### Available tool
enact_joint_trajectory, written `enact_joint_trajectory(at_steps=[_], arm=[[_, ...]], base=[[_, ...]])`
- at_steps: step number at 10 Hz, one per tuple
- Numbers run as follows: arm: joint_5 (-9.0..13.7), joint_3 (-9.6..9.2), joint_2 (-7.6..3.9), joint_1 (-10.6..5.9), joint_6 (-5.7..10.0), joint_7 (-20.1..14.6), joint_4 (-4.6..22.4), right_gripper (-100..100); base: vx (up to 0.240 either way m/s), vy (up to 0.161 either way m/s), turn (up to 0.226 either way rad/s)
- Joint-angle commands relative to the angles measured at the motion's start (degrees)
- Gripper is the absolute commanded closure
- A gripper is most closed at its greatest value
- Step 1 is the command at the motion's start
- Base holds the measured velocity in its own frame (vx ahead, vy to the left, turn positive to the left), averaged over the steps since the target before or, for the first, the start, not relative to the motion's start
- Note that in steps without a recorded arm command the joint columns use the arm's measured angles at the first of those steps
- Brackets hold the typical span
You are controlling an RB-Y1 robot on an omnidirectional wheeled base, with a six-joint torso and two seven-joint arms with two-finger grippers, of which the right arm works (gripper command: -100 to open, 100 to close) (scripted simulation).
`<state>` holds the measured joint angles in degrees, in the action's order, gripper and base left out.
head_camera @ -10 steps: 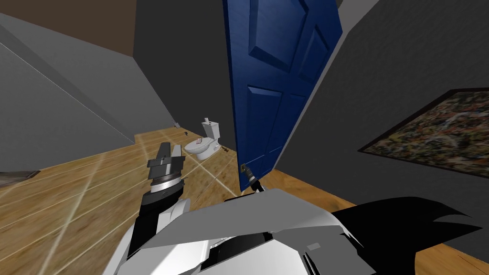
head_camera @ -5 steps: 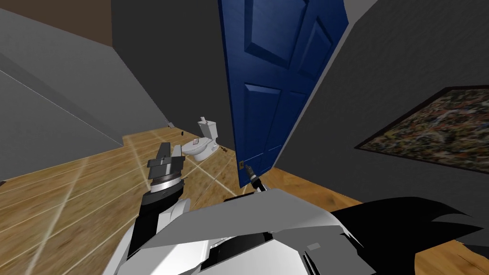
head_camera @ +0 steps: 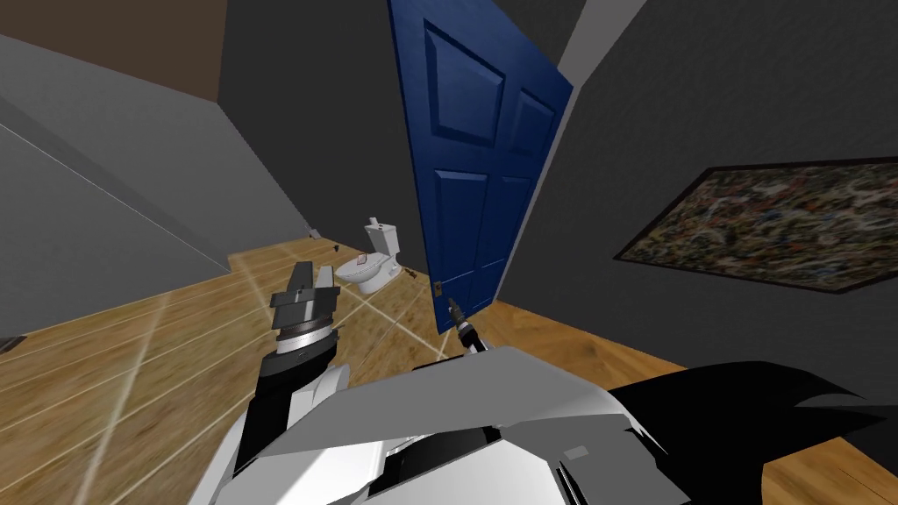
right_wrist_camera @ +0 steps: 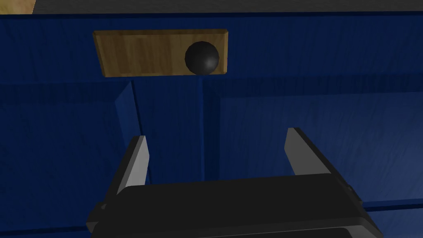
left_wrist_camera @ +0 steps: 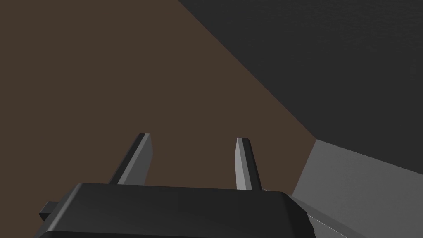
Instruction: Push the door open
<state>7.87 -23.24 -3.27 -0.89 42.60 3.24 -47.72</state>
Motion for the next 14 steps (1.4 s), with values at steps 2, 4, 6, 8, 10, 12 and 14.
enact_joint_trajectory(at_steps=[2,4,6,8,10,12,14], arm=[[0.05,0.15,-0.28,0.02,0.21,0.11,0.14,-100],[0.09,0.31,-0.42,-0.02,0.48,0.19,0.33,-100],[0.14,0.54,-0.43,-0.08,0.89,0.32,0.62,-100],[0.21,0.81,-0.16,-0.15,1.37,0.46,0.96,-100],[0.21,0.85,-0.06,-0.15,1.41,0.48,0.97,-100],[0.21,0.85,-0.06,-0.15,1.41,0.48,0.97,100],[0.21,0.85,-0.06,-0.15,1.41,0.48,0.97,100]], base=[[-0.013,0.008,0.013],[0.186,0.057,0.019],[0.219,0.085,0.022],[0.224,0.08,0.03],[0.14,0.054,0.011],[-0.025,-0.008,0.003],[-0.018,-0.008,0.002]])
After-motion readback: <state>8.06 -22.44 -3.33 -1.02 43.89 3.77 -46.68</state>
